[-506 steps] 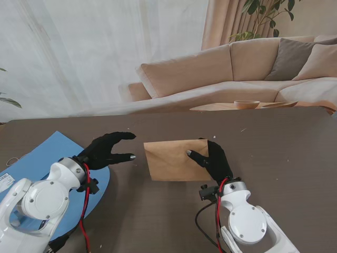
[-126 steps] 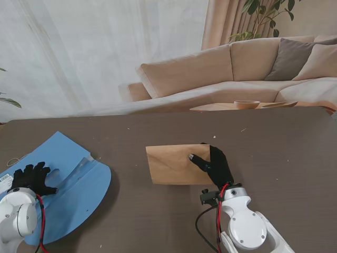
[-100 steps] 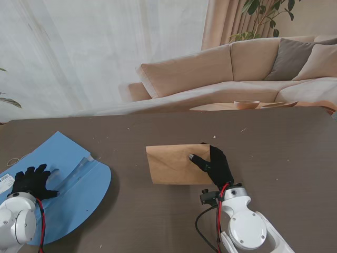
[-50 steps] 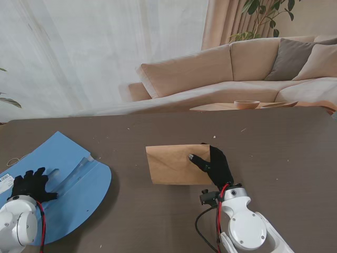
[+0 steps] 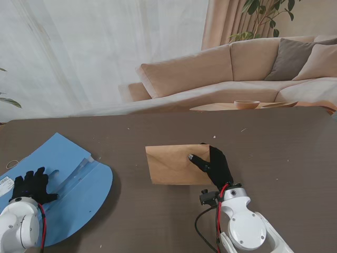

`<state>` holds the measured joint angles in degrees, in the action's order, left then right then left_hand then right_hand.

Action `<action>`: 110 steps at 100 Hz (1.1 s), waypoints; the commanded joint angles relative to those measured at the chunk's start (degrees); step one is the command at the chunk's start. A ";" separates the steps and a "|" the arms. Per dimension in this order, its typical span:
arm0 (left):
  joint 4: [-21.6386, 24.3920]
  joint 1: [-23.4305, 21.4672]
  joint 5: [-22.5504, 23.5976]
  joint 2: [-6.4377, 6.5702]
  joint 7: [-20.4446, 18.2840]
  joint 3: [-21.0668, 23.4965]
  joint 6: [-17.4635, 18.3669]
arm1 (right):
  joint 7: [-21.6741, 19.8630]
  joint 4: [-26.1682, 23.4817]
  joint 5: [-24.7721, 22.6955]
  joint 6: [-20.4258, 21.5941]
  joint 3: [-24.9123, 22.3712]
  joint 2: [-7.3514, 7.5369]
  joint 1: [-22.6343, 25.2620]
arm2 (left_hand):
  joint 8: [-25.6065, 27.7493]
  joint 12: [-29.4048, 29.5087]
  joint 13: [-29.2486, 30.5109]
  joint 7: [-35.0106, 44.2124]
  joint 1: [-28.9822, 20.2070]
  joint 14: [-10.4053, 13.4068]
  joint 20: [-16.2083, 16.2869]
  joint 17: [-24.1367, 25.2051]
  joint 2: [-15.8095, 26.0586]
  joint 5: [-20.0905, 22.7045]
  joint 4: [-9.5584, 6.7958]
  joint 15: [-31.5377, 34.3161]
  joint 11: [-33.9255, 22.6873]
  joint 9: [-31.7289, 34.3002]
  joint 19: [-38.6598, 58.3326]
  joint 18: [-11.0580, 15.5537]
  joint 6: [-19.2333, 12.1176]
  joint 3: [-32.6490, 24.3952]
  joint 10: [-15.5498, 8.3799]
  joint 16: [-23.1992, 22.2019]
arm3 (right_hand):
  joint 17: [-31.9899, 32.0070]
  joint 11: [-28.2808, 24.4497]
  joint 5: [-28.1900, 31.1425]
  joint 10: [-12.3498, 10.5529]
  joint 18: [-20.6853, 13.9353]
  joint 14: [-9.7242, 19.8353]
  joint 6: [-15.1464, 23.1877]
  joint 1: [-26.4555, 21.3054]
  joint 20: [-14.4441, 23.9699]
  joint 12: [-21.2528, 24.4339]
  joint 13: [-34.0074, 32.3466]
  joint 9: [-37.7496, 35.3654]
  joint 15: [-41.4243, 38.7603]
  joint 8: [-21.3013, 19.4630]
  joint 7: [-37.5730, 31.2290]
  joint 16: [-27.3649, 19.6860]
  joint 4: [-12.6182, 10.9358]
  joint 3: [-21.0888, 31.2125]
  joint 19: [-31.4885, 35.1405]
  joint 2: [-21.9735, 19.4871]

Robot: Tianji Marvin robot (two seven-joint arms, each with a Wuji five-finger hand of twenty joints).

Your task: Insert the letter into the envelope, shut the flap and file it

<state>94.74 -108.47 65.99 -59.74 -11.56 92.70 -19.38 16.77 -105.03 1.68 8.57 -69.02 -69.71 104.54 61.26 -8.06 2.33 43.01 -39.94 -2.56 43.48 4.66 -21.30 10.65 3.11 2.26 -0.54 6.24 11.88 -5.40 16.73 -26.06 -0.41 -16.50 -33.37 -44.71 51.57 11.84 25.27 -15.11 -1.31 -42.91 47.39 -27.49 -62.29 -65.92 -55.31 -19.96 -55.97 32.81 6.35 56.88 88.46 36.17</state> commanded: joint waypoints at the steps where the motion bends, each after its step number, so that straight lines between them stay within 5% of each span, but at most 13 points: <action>1: -0.02 -0.87 0.28 -0.40 -1.33 -0.28 -0.10 | -0.88 -0.37 0.41 0.01 0.20 -0.31 0.35 | 4.29 0.56 -0.14 5.48 1.46 0.92 -1.15 0.31 -4.53 -4.79 1.77 -1.27 1.37 0.06 -1.05 0.57 2.00 -0.92 -3.10 1.21 | 0.49 -0.50 1.69 -0.12 0.21 -0.53 1.72 -2.70 0.49 -0.31 0.22 -1.60 -1.71 -0.81 -1.18 0.61 0.21 1.82 1.85 0.39; 29: -0.71 -0.48 1.30 -0.43 0.04 -0.51 0.10 | -0.86 -0.55 0.59 -0.12 0.15 -0.32 0.46 | 10.76 -6.67 -0.17 7.14 -4.14 0.56 0.23 0.57 -3.51 -4.79 0.21 -0.70 -0.60 0.59 -0.16 0.36 1.25 -2.58 -2.57 0.36 | 0.62 -0.62 1.64 -0.12 0.15 -0.57 1.76 -2.71 0.53 -0.36 0.41 -1.48 -1.86 -0.95 -1.20 0.66 0.20 1.85 1.93 0.35; 49: -0.15 -0.91 0.12 -0.59 1.07 0.07 0.89 | -0.85 -0.56 0.64 -0.10 0.10 -0.33 0.48 | 7.78 -11.11 -0.16 4.06 -9.28 0.36 1.40 0.71 2.27 1.05 -1.18 0.01 -1.55 0.66 0.14 0.14 2.22 -1.03 -1.81 -1.97 | 0.69 -0.68 1.64 -0.09 0.13 -0.63 1.65 -2.72 0.55 -0.37 0.44 -1.46 -1.99 -1.00 -1.18 0.70 0.19 1.86 1.97 0.38; 83: 2.85 -2.76 -3.04 -1.19 3.40 2.30 2.88 | -0.78 -0.54 0.63 -0.04 0.10 -0.34 0.51 | 0.07 -23.66 -0.44 1.59 -22.46 -0.46 6.01 1.26 4.44 11.37 -1.28 2.15 -4.04 0.28 1.63 -0.56 1.56 9.72 0.11 -11.10 | 0.69 -0.75 1.67 -0.07 0.11 -0.61 1.75 -2.71 0.60 -0.36 0.44 -1.48 -2.05 -1.05 -1.16 0.68 0.17 1.87 2.07 0.39; 110: 6.18 -4.11 -6.12 -1.51 3.26 4.49 5.31 | -0.90 -0.16 0.40 0.41 0.47 -0.31 0.11 | 4.53 -26.39 -1.03 9.84 -25.31 -1.53 10.55 -0.73 5.49 11.48 -1.18 3.89 -10.68 2.40 3.77 -1.92 2.97 10.99 2.48 -19.03 | 0.71 -0.65 1.54 -0.14 0.22 -0.59 1.83 -2.64 0.59 -0.26 0.49 -1.42 -2.03 -0.93 -0.99 0.66 0.25 1.72 2.03 0.24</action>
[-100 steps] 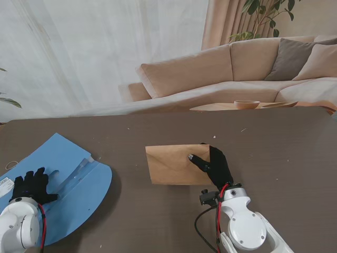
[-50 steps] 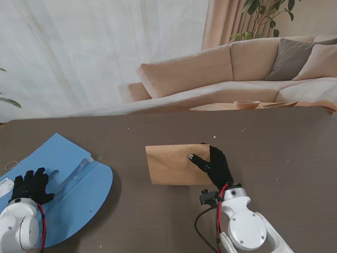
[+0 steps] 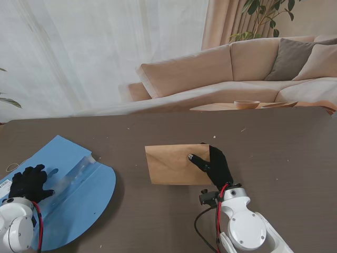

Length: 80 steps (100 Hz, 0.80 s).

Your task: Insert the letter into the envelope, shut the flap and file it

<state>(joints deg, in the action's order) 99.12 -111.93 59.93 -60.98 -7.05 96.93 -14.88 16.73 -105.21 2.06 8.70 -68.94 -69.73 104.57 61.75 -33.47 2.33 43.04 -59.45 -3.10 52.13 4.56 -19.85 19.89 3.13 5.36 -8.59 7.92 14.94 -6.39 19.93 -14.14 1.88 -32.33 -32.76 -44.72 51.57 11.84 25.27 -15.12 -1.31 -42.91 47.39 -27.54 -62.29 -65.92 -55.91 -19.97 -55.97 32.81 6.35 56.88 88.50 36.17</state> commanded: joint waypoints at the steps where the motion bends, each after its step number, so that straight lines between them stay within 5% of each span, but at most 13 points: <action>1: 1.95 -0.70 -0.06 -0.28 -1.32 0.33 0.92 | -0.87 0.05 0.01 0.30 0.42 -0.28 0.05 | 4.04 -1.03 -1.02 9.93 -5.83 -1.14 2.02 -0.93 4.03 2.26 -1.22 0.89 -2.99 0.87 0.86 -1.09 -0.19 -0.91 0.34 -3.64 | 0.10 -0.64 1.59 -0.14 0.22 -0.58 1.80 -2.63 0.59 -0.21 0.50 -1.43 -1.42 -0.94 -1.01 0.65 0.27 1.70 1.99 0.27; 31: 6.35 -1.44 -2.60 -0.25 -4.06 1.62 3.60 | -0.26 0.42 -1.93 1.91 2.04 -0.27 -0.61 | 3.83 -0.49 8.76 11.44 -6.64 -7.96 6.52 -7.69 4.41 2.30 -1.46 7.03 -15.33 4.69 13.16 -5.85 -0.07 -0.03 4.52 -11.43 | 0.20 -0.28 1.51 -0.26 0.35 -0.66 1.89 -2.64 0.60 0.08 0.70 -1.30 -1.11 -0.63 -0.79 0.50 0.57 1.37 1.95 0.03; 65: 11.15 -1.60 -4.99 0.20 -9.36 1.68 5.28 | -1.17 2.70 -4.43 3.16 5.17 -0.06 -4.19 | 3.41 -0.42 9.21 11.30 -6.54 -9.23 -1.48 -5.46 4.84 2.70 -1.56 16.32 -17.30 7.02 29.89 -6.55 -0.73 0.76 5.45 -11.30 | 0.28 0.09 1.43 -0.42 0.32 -0.58 2.24 -2.67 0.60 0.31 0.94 -1.13 -0.67 -0.50 -0.75 0.30 0.82 1.16 1.89 -0.19; 80: 12.34 -0.92 -6.03 0.32 -10.52 0.69 4.65 | -2.07 4.49 -6.47 5.25 6.95 0.19 -6.86 | 3.31 -0.72 13.16 11.13 -6.92 -11.14 -0.69 -8.59 4.97 2.72 -1.48 20.90 -18.28 8.85 36.60 -8.04 -1.05 0.87 6.98 -12.56 | 0.52 0.59 1.33 -0.90 0.12 -0.27 2.78 -2.67 0.48 0.60 1.21 -1.00 0.03 -0.42 -0.67 0.00 1.11 0.91 1.58 -0.40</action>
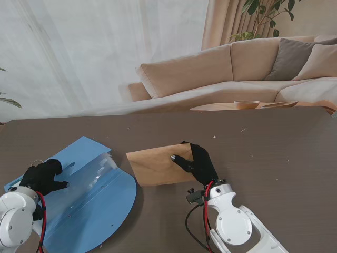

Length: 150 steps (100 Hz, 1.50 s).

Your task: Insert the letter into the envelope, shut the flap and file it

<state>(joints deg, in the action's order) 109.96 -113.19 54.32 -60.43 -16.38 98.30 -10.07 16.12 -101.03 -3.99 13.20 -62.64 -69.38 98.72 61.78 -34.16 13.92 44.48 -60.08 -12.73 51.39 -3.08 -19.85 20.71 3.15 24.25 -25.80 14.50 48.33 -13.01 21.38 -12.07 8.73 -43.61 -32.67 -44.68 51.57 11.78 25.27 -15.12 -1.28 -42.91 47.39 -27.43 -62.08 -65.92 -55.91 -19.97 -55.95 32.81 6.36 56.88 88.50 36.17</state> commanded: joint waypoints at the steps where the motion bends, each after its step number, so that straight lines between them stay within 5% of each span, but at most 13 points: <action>1: 1.58 0.41 -0.46 -0.22 -1.29 -0.76 -0.24 | -1.51 0.49 -0.58 0.96 0.78 -0.15 -1.25 | 3.30 -0.05 1.94 9.71 -6.32 -1.68 0.09 -1.29 4.95 1.90 -1.51 2.32 -1.14 2.40 3.63 -1.55 -2.49 -1.18 0.24 -1.35 | 0.44 0.60 1.32 -0.90 0.11 -0.23 2.79 -2.67 0.47 0.53 1.03 -0.99 0.10 -0.41 -0.69 -0.03 1.12 0.88 1.55 -0.40; 34: 4.49 3.96 -2.64 0.32 -5.75 -4.57 -4.93 | -2.39 8.47 -6.20 8.77 6.34 -0.16 -10.57 | 3.39 -0.72 9.63 10.44 -7.02 -3.64 0.15 -8.34 5.18 1.39 -1.50 11.26 -3.60 3.94 18.02 -3.01 -1.89 -0.68 2.16 -2.44 | 0.84 3.61 1.68 -3.06 -0.82 1.22 5.62 -2.46 -0.63 1.92 1.00 -1.69 3.89 0.16 -0.47 -1.37 1.82 -0.26 -0.73 -0.70; 37: 4.64 4.51 -2.78 0.40 -6.28 -5.09 -5.52 | -2.25 9.22 -6.83 9.21 6.96 -0.24 -11.45 | 3.27 -0.76 9.60 10.60 -7.09 -3.72 -2.17 -8.22 5.21 1.26 -1.53 12.33 -3.97 3.84 19.76 -3.08 -1.84 -0.54 2.20 -1.38 | 0.87 3.74 1.69 -3.19 -0.86 1.26 5.68 -2.46 -0.69 1.96 1.02 -1.75 4.08 0.21 -0.48 -1.43 1.83 -0.30 -0.86 -0.69; 48: 4.89 6.48 -2.90 0.62 -7.59 -6.90 -7.20 | -1.25 11.97 -9.90 11.08 9.12 -0.53 -14.43 | 3.41 -0.92 10.45 10.74 -7.20 -3.79 -2.47 -8.99 5.26 1.12 -1.53 13.18 -4.28 3.82 20.64 -3.22 -1.67 -0.51 2.35 -1.47 | 0.94 4.51 1.68 -4.14 -1.17 1.83 6.71 -2.25 -1.15 2.28 1.12 -1.99 5.20 0.45 -0.45 -1.76 1.93 -0.75 -1.74 -0.99; 104: 5.23 12.34 -4.67 1.30 -11.22 -12.08 -12.64 | 11.76 24.40 -24.65 21.18 16.96 -3.76 -23.83 | 3.60 -1.64 15.60 11.01 -7.50 -3.93 -1.89 -14.42 5.38 0.82 -1.42 18.51 -5.92 4.46 26.56 -3.86 -1.03 -0.52 3.58 -3.09 | 0.51 7.62 1.90 -7.80 -3.78 4.72 12.27 -0.74 -2.94 3.40 0.82 -3.52 9.44 1.18 -0.72 -2.78 2.67 -2.32 -4.41 -1.48; 150: 5.81 13.83 -5.93 1.66 -13.14 -13.30 -15.12 | 17.40 27.16 -29.00 23.41 19.34 -5.24 -26.40 | 3.77 -1.62 18.90 11.18 -7.61 -4.32 -1.70 -18.49 5.76 0.35 -1.40 21.63 -6.16 4.29 31.66 -4.06 -1.08 -0.07 4.07 -3.70 | 0.42 8.81 1.83 -9.16 -4.84 5.86 14.48 -0.09 -3.72 3.68 0.67 -4.13 11.68 1.52 -0.95 -3.32 3.36 -2.36 -5.37 -1.55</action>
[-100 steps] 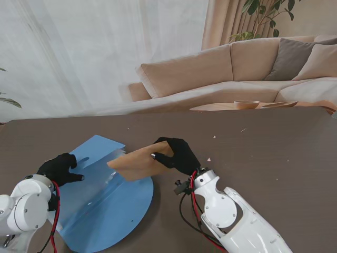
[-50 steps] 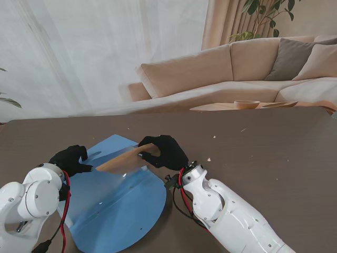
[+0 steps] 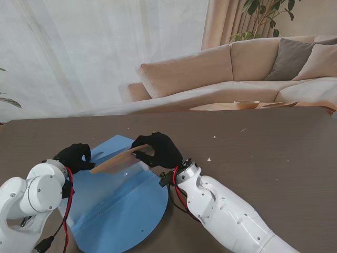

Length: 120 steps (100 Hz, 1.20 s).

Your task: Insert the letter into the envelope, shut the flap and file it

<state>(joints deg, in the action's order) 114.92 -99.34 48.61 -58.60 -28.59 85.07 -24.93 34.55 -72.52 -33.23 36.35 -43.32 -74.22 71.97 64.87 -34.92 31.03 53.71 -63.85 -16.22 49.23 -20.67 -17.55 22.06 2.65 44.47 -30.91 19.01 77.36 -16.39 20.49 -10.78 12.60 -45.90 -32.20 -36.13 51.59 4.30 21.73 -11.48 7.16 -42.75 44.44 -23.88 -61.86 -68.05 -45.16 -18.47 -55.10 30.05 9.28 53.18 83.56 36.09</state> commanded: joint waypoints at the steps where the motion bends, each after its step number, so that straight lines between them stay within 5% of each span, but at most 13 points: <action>1: 0.87 -0.02 -0.25 -0.16 -0.94 -0.08 -0.31 | -1.01 -1.45 0.22 0.24 0.01 -0.39 0.38 | 0.69 -0.86 1.79 1.96 -3.85 -0.83 0.45 -0.91 3.47 -1.00 -0.90 1.44 -1.07 -0.19 2.68 -0.67 -0.19 -1.34 0.21 -1.41 | -0.05 0.24 1.82 -1.67 -1.30 2.20 6.07 -0.22 -0.77 0.11 0.44 -2.02 0.92 0.02 -1.80 -0.55 0.44 1.34 -0.43 -1.47; 40: 0.90 0.75 -0.66 -0.10 -1.14 -0.66 -0.84 | 3.15 1.92 -3.09 -0.07 2.67 -1.33 -2.09 | 0.91 -0.99 3.71 1.78 -5.08 -0.54 -0.08 -3.16 4.01 -1.98 -0.95 3.35 -1.49 -0.14 5.00 -0.49 -0.28 -0.97 0.80 -1.74 | -0.29 0.42 1.75 -2.13 -1.64 2.54 6.43 0.07 -0.94 0.05 0.36 -2.08 1.14 0.21 -1.90 -0.41 0.55 1.52 -0.46 -1.43; 56: 0.74 0.95 -0.88 -0.15 -0.81 -0.62 -0.65 | 5.96 4.84 -4.89 0.01 4.53 -2.08 -3.82 | 2.12 0.01 2.65 0.35 -7.06 -1.20 -1.00 -1.44 5.03 -2.74 -1.19 2.55 -0.41 2.74 4.43 -1.27 -5.35 0.96 0.60 -1.24 | -0.33 0.51 1.72 -2.31 -1.69 2.75 6.70 0.20 -0.99 0.12 0.32 -2.23 1.30 0.29 -1.92 -0.42 0.61 1.64 -0.46 -1.39; 71: 0.47 0.98 -0.26 -0.20 -0.61 -0.56 -0.19 | 5.90 5.98 -4.68 0.23 5.18 -2.42 -4.52 | -4.32 0.61 1.25 -5.61 -8.09 -1.43 -0.79 0.33 5.58 -0.10 -1.41 1.52 0.43 3.89 3.55 -1.06 -7.58 2.27 -0.11 -1.42 | -0.37 0.56 1.72 -2.29 -1.76 2.70 6.76 0.26 -1.05 0.11 0.32 -2.26 1.41 0.31 -2.03 -0.41 0.59 1.82 -0.49 -1.28; 94: 0.15 0.96 0.51 -0.26 -0.38 -0.52 -0.11 | 5.18 6.19 -3.87 0.32 5.15 -2.53 -4.58 | -29.08 3.23 -0.42 -23.79 -9.13 -1.99 -0.17 2.03 6.98 14.79 -1.39 -0.10 3.62 6.22 2.25 -0.89 -7.70 4.07 0.22 -1.58 | -0.37 0.47 1.70 -2.29 -1.77 2.70 6.78 0.36 -1.09 -0.03 0.40 -2.23 1.22 0.18 -2.26 -0.22 0.51 2.07 -0.47 -1.24; 103: 0.09 0.98 0.55 -0.30 -0.14 -0.63 -0.37 | 4.57 6.09 -3.31 0.39 5.00 -2.52 -4.48 | -28.68 3.36 -0.35 -23.88 -9.73 -2.42 -0.41 2.17 7.28 16.35 -1.34 -0.88 3.54 7.41 1.47 -1.42 -8.75 4.32 0.64 -1.19 | -0.37 0.36 1.64 -2.23 -1.77 2.69 6.79 0.33 -1.10 -0.15 0.48 -2.19 1.16 0.11 -2.31 -0.16 0.49 2.14 -0.47 -1.22; 120: -0.03 0.88 0.98 -0.40 0.43 -0.74 -0.63 | 4.03 5.76 -2.81 0.36 4.72 -2.46 -4.32 | -22.55 -2.36 -0.86 -20.68 -10.12 -3.34 0.21 3.84 8.24 14.78 -1.33 -2.70 3.71 16.79 0.11 -2.89 -16.84 5.33 1.00 -0.48 | -0.37 0.25 1.63 -2.21 -1.78 2.64 6.67 0.36 -1.13 -0.29 0.55 -2.07 1.00 0.00 -2.37 -0.03 0.50 2.17 -0.45 -1.31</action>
<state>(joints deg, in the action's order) 114.70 -98.25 49.18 -58.61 -27.44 84.38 -25.40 39.35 -66.34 -36.10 36.57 -38.54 -76.42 67.42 39.92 -35.65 31.69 29.38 -69.03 -18.07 49.16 -17.89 -15.02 34.95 2.89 42.44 -27.42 32.48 77.18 -17.91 10.45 -4.85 13.04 -45.95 -32.34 -35.96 51.59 3.36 21.43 -11.19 9.26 -41.35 43.88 -23.88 -61.86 -68.69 -43.97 -17.90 -55.10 30.04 9.30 53.17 83.55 36.09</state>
